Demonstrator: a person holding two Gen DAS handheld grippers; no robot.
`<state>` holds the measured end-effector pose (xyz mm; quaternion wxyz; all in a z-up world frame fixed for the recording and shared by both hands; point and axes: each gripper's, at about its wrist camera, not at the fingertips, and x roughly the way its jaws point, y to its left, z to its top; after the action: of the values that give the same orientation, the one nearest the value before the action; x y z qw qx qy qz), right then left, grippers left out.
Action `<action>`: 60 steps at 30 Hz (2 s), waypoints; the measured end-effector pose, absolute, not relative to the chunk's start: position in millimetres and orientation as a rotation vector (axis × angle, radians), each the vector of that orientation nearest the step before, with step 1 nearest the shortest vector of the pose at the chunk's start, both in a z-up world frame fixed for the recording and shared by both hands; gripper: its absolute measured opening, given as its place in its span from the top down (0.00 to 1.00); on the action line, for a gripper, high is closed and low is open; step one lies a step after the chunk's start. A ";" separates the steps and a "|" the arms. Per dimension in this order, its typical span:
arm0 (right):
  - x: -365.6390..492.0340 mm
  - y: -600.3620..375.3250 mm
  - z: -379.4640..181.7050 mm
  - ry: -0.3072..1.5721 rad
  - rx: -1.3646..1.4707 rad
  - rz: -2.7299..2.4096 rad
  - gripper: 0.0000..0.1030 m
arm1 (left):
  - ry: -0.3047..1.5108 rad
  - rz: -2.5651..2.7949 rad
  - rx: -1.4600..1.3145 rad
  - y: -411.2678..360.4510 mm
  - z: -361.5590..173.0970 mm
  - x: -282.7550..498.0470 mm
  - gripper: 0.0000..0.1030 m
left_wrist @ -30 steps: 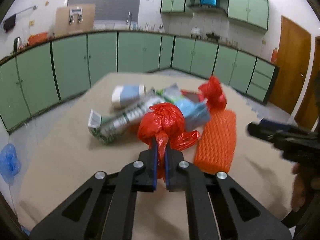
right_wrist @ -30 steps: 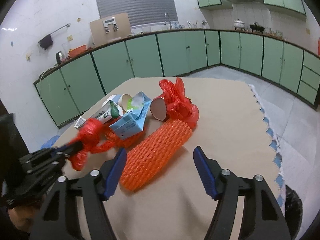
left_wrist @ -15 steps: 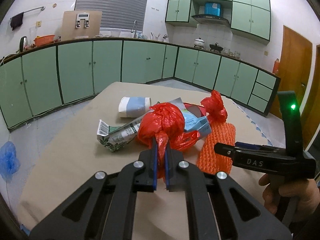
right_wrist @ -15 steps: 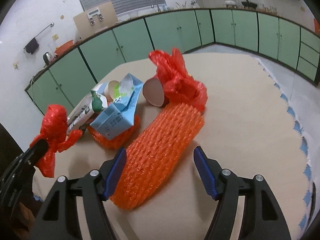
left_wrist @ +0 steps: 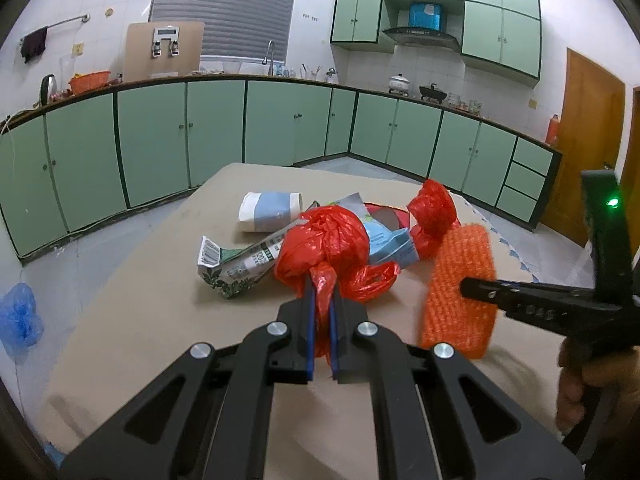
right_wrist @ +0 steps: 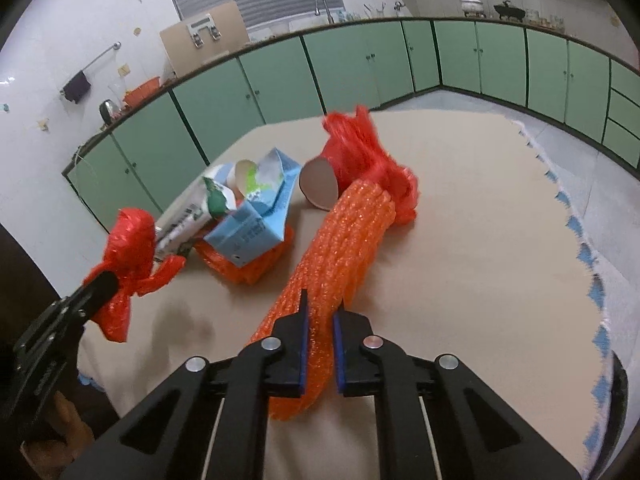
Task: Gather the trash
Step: 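Release the red bag into the black bin while the right tool drops the mesh in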
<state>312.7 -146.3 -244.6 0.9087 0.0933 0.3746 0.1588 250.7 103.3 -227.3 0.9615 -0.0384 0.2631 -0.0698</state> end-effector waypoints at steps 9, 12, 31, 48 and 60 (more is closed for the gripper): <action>263.4 -178.5 -202.6 0.693 0.205 0.324 0.91 | 0.512 -0.148 -0.064 96.5 -203.3 225.7 0.96; 244.4 -189.2 -190.1 0.668 0.203 0.313 0.91 | 0.507 -0.154 -0.061 91.5 -195.5 215.6 0.96; 119.9 -325.8 -152.7 0.566 0.201 0.063 0.91 | 0.483 -0.464 0.030 -39.3 -161.5 154.0 0.96; 93.6 -430.7 -192.8 0.622 0.267 -0.173 0.91 | 0.541 -0.782 0.135 -211.6 -197.0 158.2 0.96; 127.6 -469.1 -236.3 0.711 0.308 -0.202 0.88 | 0.663 -0.798 0.194 -259.4 -252.7 200.3 0.95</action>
<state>127.6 -469.2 -236.3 0.9208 0.1501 0.3461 -0.0985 200.3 -259.4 -252.7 0.8640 0.0928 0.3163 -0.3807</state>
